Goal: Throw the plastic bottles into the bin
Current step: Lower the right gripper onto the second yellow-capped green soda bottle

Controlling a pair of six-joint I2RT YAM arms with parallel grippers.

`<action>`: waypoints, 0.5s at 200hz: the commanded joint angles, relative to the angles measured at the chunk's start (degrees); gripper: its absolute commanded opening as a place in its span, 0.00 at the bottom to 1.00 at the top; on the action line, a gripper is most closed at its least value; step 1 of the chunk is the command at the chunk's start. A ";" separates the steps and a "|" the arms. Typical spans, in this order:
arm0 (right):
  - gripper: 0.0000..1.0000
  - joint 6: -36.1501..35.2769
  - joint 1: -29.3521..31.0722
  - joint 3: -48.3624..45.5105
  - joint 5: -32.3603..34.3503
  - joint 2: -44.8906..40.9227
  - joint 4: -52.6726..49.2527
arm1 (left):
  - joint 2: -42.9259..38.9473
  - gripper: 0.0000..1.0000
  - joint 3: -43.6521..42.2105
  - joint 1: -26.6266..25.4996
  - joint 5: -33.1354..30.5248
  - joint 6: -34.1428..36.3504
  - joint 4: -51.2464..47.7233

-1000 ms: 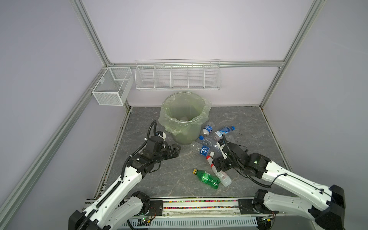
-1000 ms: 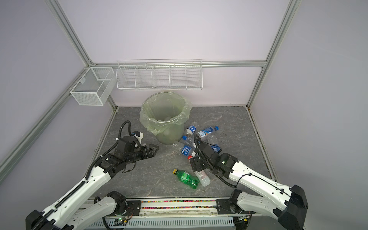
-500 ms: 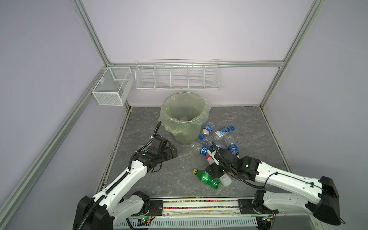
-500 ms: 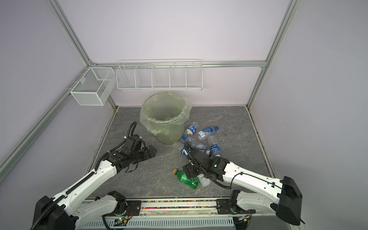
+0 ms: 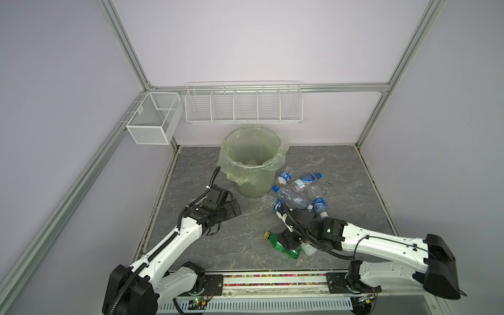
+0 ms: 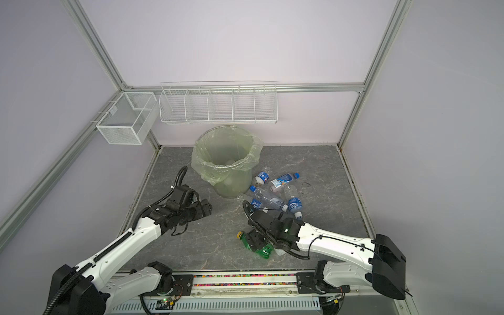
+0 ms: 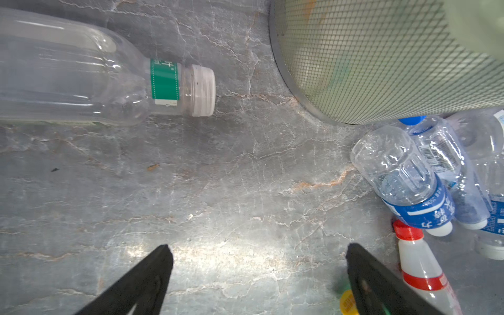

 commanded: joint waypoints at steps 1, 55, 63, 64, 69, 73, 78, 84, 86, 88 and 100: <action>0.88 0.22 1.74 -1.15 0.56 1.50 0.29 | -0.82 0.99 0.12 0.34 -2.31 0.77 -1.18; 0.88 1.47 2.90 -3.26 1.58 1.33 -0.99 | -2.10 0.99 -0.50 0.52 -2.09 1.34 -0.88; 0.89 1.48 2.93 -3.85 1.11 0.98 -0.91 | -2.01 0.99 -0.28 0.52 -2.20 1.63 -0.88; 0.89 1.49 2.93 -3.93 1.04 0.94 -0.90 | -2.01 0.99 -0.28 0.52 -2.18 1.64 -0.88; 0.90 1.60 2.93 -4.28 0.76 0.79 -0.72 | -1.89 0.99 -0.17 0.52 -2.32 1.94 -1.01; 0.90 1.78 2.95 -4.56 0.59 0.69 -0.64 | -1.68 0.99 0.10 0.52 -2.41 2.11 -1.25; 0.91 2.00 2.97 -4.85 0.52 0.65 -0.43 | -1.43 0.99 0.45 0.52 -2.35 2.45 -1.69; 0.91 2.31 3.18 -5.17 0.53 0.56 -0.33 | -1.18 0.99 0.79 0.52 -1.90 2.70 -2.22; 0.92 2.36 3.21 -5.33 0.53 0.56 -0.25 | -1.12 0.99 0.92 0.52 -1.76 2.75 -2.32; 0.92 2.42 3.26 -5.50 0.53 0.54 -0.21 | -1.06 0.99 0.95 0.52 -1.68 2.91 -2.41; 0.92 2.80 3.61 -6.27 0.61 0.47 0.52 | -0.95 0.99 1.15 0.52 -1.18 3.06 -2.63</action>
